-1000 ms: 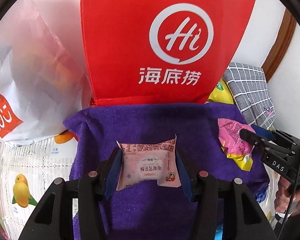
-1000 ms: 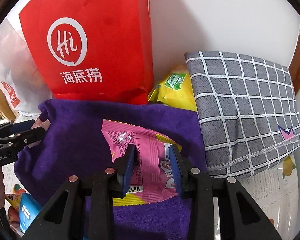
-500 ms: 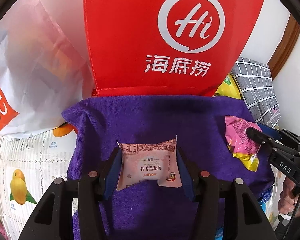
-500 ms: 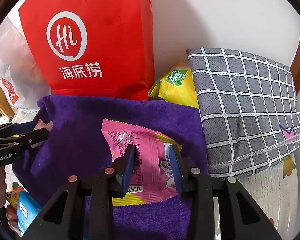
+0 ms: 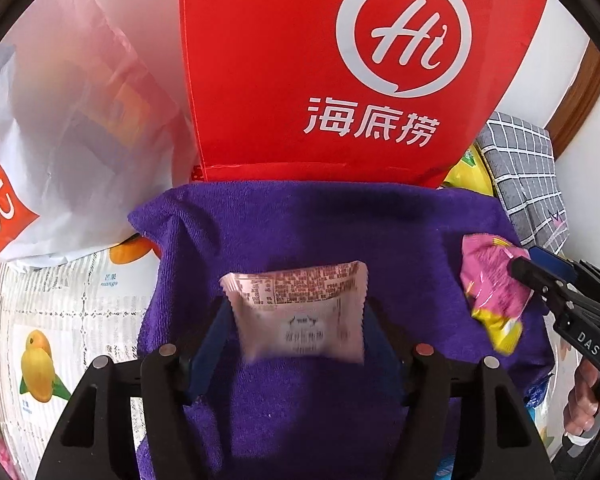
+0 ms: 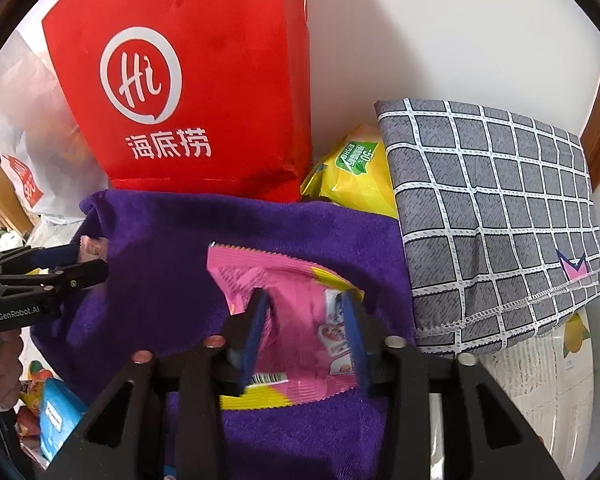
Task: Organize snacks
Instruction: 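Lower the pastry packet onto the purple towel and open the left tool while the right tool holds the bag, then lower the pink-and-yellow bag onto the purple towel and open the right tool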
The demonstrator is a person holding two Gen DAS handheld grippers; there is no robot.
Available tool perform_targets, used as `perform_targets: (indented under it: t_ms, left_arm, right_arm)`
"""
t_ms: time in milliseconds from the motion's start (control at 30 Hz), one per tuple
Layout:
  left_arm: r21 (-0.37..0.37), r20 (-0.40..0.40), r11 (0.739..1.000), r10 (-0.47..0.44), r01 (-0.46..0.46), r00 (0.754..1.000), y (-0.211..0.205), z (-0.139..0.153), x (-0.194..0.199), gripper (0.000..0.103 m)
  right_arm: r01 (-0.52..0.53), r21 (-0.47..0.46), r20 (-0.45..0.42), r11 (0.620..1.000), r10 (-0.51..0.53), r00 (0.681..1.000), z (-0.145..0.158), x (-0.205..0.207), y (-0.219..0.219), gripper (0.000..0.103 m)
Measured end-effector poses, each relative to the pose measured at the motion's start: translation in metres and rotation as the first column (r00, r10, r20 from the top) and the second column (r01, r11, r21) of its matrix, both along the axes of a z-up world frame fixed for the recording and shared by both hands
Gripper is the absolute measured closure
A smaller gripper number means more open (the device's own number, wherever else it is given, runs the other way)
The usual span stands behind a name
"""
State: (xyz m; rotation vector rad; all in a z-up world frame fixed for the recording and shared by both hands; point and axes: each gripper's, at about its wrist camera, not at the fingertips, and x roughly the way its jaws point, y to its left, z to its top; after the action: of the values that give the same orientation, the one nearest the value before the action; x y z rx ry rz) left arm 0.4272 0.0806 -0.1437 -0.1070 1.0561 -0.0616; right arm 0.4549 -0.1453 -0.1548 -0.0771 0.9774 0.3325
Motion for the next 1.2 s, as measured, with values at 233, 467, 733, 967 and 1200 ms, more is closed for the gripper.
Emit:
perform_targets:
  t_ms: [233,467,733,967,1200]
  left_arm:
    - [0.013,0.021,1.000,0.008,-0.008,1.000,0.002,0.018,-0.015,0.033]
    - [0.035,0.072,0.997,0.070,-0.072,0.995,0.012,0.043,-0.054,0.033]
    - [0.027,0.116,0.995,0.095,-0.099,0.989,0.017,0.070,-0.111,0.033]
    - [0.004,0.119,0.994,0.109,-0.111,0.987,0.017,0.072,-0.151,0.033]
    - [0.019,0.106,0.992,0.119,-0.122,0.987,0.022,0.065,-0.182,0.033]
  right_arm:
    - [0.008,0.020,0.038,1.000,-0.009,0.999,0.019,-0.011,-0.003,0.050]
    - [0.018,0.003,0.135,1.000,-0.018,0.991,0.055,-0.037,-0.007,0.049]
    - [0.032,-0.007,0.163,0.999,-0.030,0.986,0.073,-0.079,-0.024,0.045]
    - [0.067,-0.011,0.080,0.998,-0.066,0.995,0.045,-0.118,-0.048,0.045]
    - [0.098,0.028,-0.017,0.995,-0.097,0.995,0.004,-0.143,-0.066,0.045]
